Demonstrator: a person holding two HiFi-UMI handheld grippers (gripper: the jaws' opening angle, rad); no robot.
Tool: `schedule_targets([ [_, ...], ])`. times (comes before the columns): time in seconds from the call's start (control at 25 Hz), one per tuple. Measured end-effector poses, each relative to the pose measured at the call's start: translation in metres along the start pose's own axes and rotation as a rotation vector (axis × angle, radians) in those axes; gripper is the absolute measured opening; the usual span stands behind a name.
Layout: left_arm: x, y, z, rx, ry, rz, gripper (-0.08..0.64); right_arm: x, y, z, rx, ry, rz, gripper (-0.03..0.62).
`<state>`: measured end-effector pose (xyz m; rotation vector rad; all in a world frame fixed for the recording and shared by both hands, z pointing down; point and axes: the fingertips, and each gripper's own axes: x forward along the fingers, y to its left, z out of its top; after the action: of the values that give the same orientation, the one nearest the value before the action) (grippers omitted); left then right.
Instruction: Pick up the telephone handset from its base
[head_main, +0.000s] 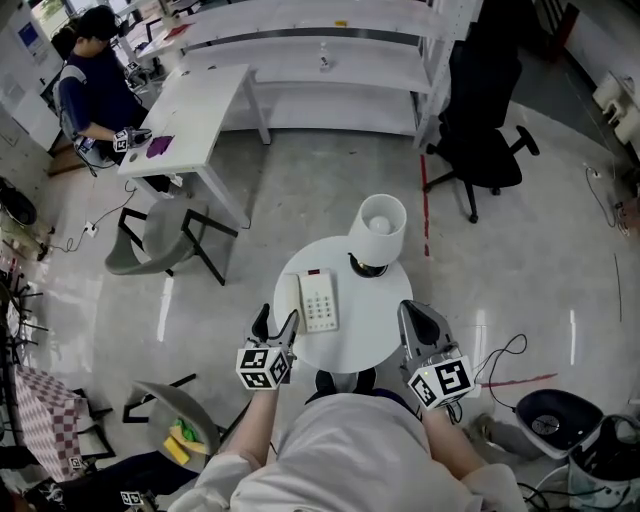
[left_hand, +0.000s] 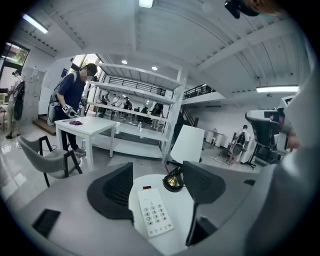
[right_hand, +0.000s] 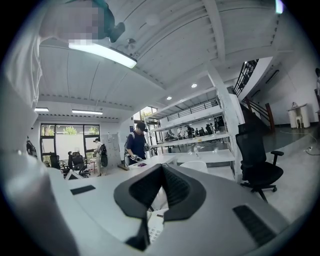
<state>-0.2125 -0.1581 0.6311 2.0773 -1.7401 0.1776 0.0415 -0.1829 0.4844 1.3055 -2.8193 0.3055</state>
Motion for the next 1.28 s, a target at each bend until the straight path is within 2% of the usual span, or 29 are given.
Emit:
schedule_targets([
  [0.2, 0.02, 0.004, -0.025, -0.005, 0.072, -0.013, 0.302, 0.003, -0.002, 0.001, 0.0, 0.003, -0.003, 0.008],
  [0.72, 0.063, 0.041, -0.085, 0.017, 0.24, 0.089, 0.301, 0.013, -0.014, 0.0, -0.004, 0.012, -0.015, 0.008],
  [0.92, 0.081, 0.051, -0.115, -0.014, 0.319, 0.117, 0.302, 0.017, -0.018, -0.004, 0.0, 0.018, -0.023, 0.008],
  [1.28, 0.101, 0.069, -0.157, -0.014, 0.453, 0.156, 0.301, 0.022, -0.021, -0.005, 0.0, 0.021, -0.031, 0.008],
])
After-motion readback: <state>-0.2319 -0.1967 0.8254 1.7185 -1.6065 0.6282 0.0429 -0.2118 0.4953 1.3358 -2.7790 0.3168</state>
